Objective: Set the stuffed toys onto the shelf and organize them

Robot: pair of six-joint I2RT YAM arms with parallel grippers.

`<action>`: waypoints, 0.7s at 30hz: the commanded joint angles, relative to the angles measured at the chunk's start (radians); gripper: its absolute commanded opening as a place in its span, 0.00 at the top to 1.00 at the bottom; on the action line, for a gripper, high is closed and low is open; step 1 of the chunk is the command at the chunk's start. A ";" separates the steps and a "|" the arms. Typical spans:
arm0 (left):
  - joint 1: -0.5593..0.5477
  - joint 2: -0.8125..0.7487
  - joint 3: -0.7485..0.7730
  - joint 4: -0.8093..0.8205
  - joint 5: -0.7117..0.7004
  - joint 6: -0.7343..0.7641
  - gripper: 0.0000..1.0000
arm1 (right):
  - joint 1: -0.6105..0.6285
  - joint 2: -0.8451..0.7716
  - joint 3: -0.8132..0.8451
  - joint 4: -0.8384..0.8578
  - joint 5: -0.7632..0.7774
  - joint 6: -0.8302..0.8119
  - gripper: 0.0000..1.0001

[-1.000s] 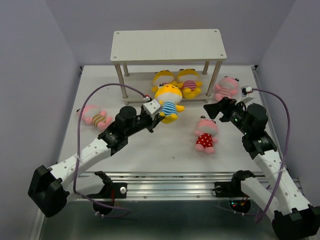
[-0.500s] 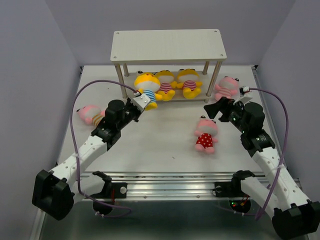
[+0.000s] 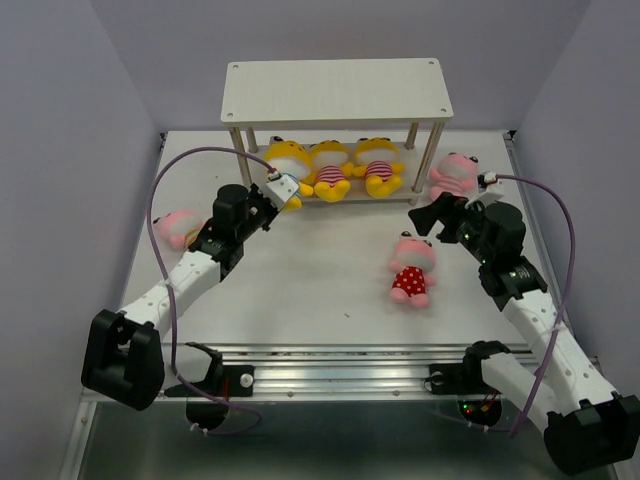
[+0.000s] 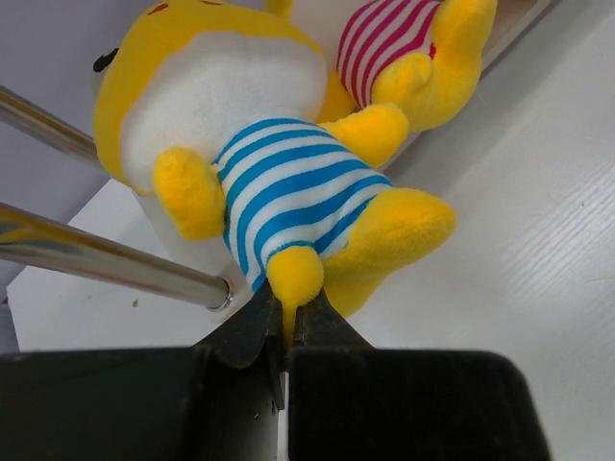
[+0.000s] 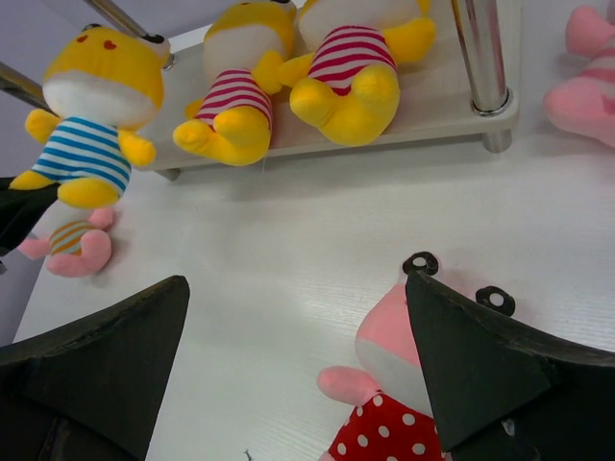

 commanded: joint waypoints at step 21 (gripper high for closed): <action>0.031 0.137 0.127 0.241 -0.082 -0.031 1.00 | 0.009 0.038 0.036 0.023 0.069 -0.048 0.00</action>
